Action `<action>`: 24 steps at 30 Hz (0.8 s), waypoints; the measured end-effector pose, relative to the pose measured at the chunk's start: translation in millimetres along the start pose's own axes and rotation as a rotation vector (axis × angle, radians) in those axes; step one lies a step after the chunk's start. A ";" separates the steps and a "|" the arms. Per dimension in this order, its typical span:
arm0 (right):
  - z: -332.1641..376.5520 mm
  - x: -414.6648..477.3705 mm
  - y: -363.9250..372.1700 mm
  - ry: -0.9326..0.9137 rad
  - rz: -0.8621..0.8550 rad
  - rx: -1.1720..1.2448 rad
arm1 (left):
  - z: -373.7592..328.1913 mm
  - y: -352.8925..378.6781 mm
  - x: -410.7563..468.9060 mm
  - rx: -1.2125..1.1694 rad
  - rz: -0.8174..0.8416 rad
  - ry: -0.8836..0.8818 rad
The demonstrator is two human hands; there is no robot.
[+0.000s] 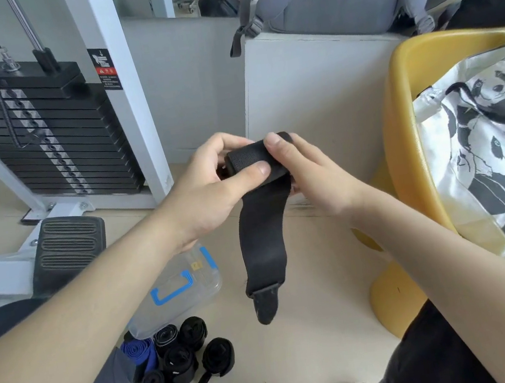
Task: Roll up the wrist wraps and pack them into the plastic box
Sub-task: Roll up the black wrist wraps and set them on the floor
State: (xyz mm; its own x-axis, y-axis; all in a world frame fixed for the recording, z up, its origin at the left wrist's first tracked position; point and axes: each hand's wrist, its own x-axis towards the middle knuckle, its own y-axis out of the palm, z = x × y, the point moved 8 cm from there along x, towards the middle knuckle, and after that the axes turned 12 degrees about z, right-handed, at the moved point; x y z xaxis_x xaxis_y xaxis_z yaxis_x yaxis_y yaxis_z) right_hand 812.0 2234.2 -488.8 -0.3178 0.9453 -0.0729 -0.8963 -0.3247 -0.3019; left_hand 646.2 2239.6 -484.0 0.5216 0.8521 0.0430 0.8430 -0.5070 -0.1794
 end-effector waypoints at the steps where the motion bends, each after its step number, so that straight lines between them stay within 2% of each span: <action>1: -0.6 0.4 2.1 0.002 0.009 0.001 | -1.0 -2.4 -1.2 0.030 -0.024 0.014; 5: -1.3 0.4 9.1 -0.057 0.036 0.107 | 2.0 -7.7 -0.4 0.025 -0.039 0.005; 9: 2.6 -0.4 11.8 -0.120 0.020 0.106 | 12.2 10.6 2.8 -0.308 0.123 -0.128; 10: 3.3 -0.9 11.6 -0.121 0.005 0.087 | 13.7 13.3 2.7 -0.319 0.152 -0.154; 13: 4.2 -3.4 9.2 -0.107 -0.028 0.047 | 15.0 9.2 1.2 -0.230 0.148 -0.162; 16: 1.0 -4.2 15.1 -0.050 0.053 0.177 | 12.5 -0.4 0.2 -0.146 0.074 -0.093; 19: -2.0 -5.9 22.8 0.019 0.102 0.220 | 10.0 -1.0 0.1 -0.103 0.077 -0.022; 22: 3.5 -5.4 21.4 -0.055 0.051 0.142 | 8.8 -0.6 2.3 -0.110 0.084 0.020; 24: 13.2 -6.0 14.8 -0.161 -0.020 0.049 | 11.5 -0.6 3.6 -0.216 0.091 -0.003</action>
State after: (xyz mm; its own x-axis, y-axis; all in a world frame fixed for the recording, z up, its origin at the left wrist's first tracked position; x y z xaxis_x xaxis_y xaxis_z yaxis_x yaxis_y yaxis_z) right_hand 796.6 2223.3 -480.3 -0.3414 0.9359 0.0868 -0.9159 -0.3104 -0.2545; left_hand 646.1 2244.4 -495.0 0.5965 0.8020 0.0331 0.8013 -0.5973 0.0324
